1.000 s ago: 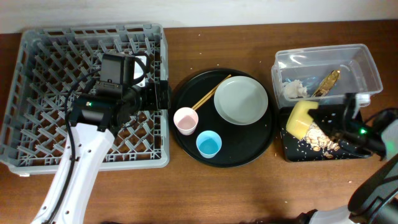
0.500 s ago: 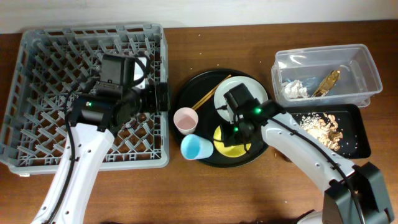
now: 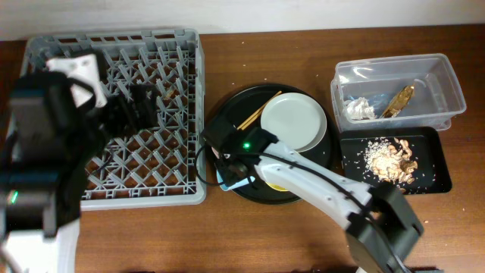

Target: Sort waste into correct bins and load items into the dishwasher rack

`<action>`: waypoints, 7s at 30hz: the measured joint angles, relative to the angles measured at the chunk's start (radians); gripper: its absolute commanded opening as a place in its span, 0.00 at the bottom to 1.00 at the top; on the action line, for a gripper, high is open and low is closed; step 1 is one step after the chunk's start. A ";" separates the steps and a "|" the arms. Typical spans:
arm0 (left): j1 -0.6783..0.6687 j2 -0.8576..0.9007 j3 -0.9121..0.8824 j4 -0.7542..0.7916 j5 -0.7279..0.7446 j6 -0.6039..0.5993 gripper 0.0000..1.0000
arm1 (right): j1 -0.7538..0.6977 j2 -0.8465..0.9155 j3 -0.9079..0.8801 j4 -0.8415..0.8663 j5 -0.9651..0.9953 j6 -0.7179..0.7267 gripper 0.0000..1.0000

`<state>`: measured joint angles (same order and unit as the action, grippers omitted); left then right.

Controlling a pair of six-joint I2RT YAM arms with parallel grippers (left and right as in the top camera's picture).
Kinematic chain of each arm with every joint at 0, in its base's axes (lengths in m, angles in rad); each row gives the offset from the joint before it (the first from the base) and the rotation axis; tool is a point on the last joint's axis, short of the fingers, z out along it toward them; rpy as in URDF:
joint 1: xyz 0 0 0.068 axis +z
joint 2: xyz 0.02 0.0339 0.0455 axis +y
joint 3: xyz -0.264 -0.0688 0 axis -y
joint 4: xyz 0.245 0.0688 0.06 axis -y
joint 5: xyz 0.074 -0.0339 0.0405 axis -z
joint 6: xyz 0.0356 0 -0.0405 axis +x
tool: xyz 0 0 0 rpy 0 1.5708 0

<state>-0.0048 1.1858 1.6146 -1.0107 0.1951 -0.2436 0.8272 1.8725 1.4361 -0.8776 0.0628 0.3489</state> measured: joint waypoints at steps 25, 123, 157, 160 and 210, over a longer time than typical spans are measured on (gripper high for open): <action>-0.039 0.352 0.001 -0.037 1.345 0.113 0.82 | -0.525 -0.286 0.290 -0.006 -1.215 -0.352 0.04; 0.100 0.566 -0.153 -0.324 -0.222 -0.020 0.95 | -0.387 -0.316 0.345 -0.523 -0.205 -0.034 0.84; 0.130 0.458 0.698 -0.601 0.288 0.222 0.99 | -0.794 -1.368 -0.721 0.220 -0.150 -0.512 0.98; 0.130 0.458 0.700 -0.605 0.288 0.222 0.99 | -0.796 -1.722 -1.091 0.425 -0.176 -0.518 0.99; -0.216 0.783 0.489 -0.552 -0.956 -0.280 0.00 | -0.796 -1.863 -1.423 0.815 -0.204 -0.522 0.98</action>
<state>-0.2211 1.9690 2.1036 -1.5623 -0.7605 -0.5232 0.0311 0.0097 0.0135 -0.0628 -0.1410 -0.1730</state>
